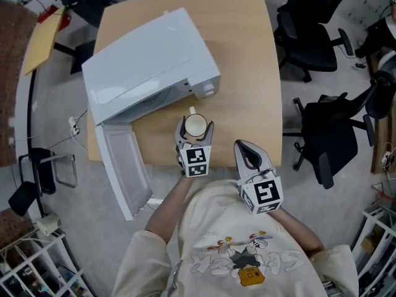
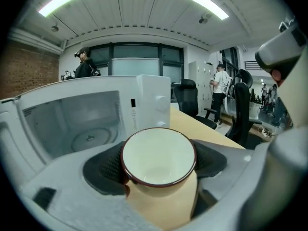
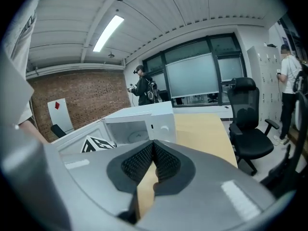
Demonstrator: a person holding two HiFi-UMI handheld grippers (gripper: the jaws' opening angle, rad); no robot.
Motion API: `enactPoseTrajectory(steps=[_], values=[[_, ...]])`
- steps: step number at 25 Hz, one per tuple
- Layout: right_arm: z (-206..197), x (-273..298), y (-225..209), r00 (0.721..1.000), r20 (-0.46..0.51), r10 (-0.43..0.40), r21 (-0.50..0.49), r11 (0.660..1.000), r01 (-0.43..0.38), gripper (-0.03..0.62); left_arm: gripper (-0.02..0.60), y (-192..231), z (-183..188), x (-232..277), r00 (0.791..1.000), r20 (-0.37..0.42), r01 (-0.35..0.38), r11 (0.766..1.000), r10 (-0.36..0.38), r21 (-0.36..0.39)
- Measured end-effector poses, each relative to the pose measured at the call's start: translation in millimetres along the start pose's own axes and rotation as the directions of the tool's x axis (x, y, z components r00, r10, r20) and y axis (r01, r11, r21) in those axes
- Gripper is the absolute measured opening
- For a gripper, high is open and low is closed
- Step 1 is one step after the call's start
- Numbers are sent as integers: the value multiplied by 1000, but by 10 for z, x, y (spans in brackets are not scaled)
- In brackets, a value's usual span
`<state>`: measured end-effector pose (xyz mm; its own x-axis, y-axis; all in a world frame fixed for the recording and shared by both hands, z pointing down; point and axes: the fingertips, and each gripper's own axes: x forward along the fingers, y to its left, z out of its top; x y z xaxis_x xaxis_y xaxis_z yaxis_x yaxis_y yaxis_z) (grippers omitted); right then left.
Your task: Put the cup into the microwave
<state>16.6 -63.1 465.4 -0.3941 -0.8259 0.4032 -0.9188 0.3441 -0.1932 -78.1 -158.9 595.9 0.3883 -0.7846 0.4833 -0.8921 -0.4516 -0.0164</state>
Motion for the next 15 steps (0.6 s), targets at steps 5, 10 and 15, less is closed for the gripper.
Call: enactPoseTrajectory(steps=[5,10,15], values=[[-14,216,241,996,-14,90,-19,996,-91,6,399,442,-2,-200,994,7,-106,993,107,-46],[3,402,499,988,-22,156,-40,987,-157,6,399,900,-9,-298,980,9,-194,975,196,-104],[44,596,636,985,-28,170,-48,984,-171,6,399,1352,11,-256,967,8,-250,958,253,-139]])
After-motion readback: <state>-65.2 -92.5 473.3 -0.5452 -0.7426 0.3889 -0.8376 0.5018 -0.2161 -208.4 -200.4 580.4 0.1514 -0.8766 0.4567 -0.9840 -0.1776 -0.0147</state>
